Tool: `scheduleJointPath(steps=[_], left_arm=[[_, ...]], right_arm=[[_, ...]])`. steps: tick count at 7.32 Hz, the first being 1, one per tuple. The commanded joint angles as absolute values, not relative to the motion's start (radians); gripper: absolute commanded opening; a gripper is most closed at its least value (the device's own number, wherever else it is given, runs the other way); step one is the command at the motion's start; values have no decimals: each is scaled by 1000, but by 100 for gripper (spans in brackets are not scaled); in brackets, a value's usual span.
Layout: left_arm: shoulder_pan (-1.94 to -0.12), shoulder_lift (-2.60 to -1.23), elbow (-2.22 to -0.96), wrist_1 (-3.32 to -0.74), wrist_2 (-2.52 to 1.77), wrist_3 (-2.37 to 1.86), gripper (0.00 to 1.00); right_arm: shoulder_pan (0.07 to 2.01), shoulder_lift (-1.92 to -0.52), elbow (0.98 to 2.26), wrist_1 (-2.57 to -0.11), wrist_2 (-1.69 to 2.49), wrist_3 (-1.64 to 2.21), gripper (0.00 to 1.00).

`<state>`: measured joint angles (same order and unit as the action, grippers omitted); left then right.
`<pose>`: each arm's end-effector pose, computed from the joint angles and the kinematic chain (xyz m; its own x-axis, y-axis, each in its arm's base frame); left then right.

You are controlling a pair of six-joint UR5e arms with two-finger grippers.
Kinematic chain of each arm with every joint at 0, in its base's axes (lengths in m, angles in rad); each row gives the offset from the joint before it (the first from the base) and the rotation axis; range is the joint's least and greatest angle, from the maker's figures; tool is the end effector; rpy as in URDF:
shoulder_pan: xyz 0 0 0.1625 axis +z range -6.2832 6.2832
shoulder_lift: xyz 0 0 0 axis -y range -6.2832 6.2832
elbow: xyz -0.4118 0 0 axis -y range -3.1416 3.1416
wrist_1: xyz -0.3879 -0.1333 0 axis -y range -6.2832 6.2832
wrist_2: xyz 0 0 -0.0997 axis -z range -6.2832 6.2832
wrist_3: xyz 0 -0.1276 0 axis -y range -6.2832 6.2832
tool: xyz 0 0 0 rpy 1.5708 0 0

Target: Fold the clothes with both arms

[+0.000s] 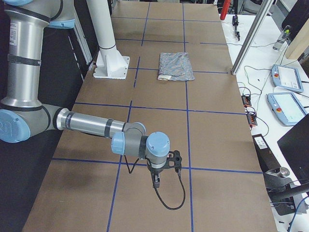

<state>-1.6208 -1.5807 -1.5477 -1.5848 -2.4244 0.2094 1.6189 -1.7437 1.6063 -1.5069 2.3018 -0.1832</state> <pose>-0.0617 -0.4892 0.6632 0.6525 0.1761 -0.7370 -0.0876 0.9836 0.1575 0.0676 -0.4031 0.7234 0.7376 -0.0981 0.6681 0.0879 0.9949 0.0491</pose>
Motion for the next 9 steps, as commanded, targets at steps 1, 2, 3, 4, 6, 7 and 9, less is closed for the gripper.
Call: scheduleJointPath(steps=[1, 2, 3, 4, 6, 7, 9], left_arm=[[-1621, -1577, -1559, -1586, -2425, 204, 100], [-1621, -1577, -1557, -1586, -2425, 204, 100], [-1618, -1578, -1559, -1586, -2425, 203, 100], [-1618, -1578, -1557, -1586, -2425, 202, 100], [-1618, -1578, -1557, -1586, -2425, 204, 100], [-1618, -1578, -1557, -1586, -2425, 204, 100], [-1618, -1578, -1557, -1586, -2425, 204, 100]], right_arm=[[1620, -1750, 1608, -1506, 2296, -187, 100], [1620, -1765, 1608, -1506, 2299, -186, 100], [1620, -1778, 1606, -1479, 2301, -186, 100], [1620, -1779, 1602, -1444, 2299, -183, 100], [1620, -1779, 1600, -1443, 2301, -175, 100], [1620, -1779, 1600, -1443, 2301, -175, 100], [1620, -1779, 1588, -1443, 2301, -175, 100]])
